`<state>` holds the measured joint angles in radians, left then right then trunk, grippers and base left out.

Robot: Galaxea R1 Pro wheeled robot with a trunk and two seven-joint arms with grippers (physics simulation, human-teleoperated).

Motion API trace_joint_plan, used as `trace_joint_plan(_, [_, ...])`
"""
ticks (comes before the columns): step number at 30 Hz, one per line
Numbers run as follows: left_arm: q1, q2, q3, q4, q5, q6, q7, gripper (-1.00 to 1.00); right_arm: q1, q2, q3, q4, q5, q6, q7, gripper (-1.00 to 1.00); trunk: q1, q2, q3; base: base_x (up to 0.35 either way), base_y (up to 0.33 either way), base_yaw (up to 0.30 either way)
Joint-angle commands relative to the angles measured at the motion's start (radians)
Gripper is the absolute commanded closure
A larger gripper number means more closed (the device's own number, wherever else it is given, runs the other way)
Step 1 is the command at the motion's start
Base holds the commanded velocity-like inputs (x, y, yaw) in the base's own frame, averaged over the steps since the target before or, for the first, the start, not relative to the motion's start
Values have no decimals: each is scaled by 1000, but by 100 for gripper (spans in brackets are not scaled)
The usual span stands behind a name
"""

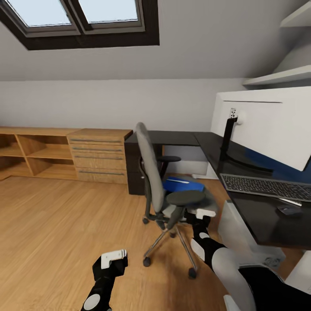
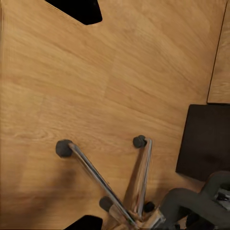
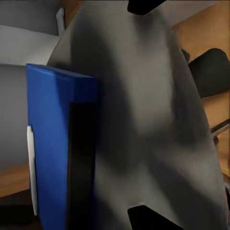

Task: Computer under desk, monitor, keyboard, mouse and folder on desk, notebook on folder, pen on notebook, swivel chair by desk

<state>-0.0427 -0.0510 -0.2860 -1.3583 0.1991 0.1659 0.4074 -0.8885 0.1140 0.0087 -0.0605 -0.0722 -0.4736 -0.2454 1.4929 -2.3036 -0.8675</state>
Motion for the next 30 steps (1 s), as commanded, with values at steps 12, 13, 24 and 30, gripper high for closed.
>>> trace_joint_plan(12, [-1,2,-1,-2,6,3,7,-100,-1,7,0,2,-9,-4,0,-100,0,0,-2,0,0,273])
trace_joint_plan(13, [-1,2,-1,-2,6,3,7,-100,-1,7,0,2,-9,-3,0,-100,0,0,-3,0,0,259])
trace_joint_plan(24, [-1,2,-1,-2,7,3,7,-100,-1,16,-1,4,-8,-5,0,-100,0,0,-5,0,87,86])
trace_joint_plan(30, [-1,2,-1,-2,7,3,7,-100,-1,16,-1,4,-8,-5,0,-100,0,0,-5,0,6,239])
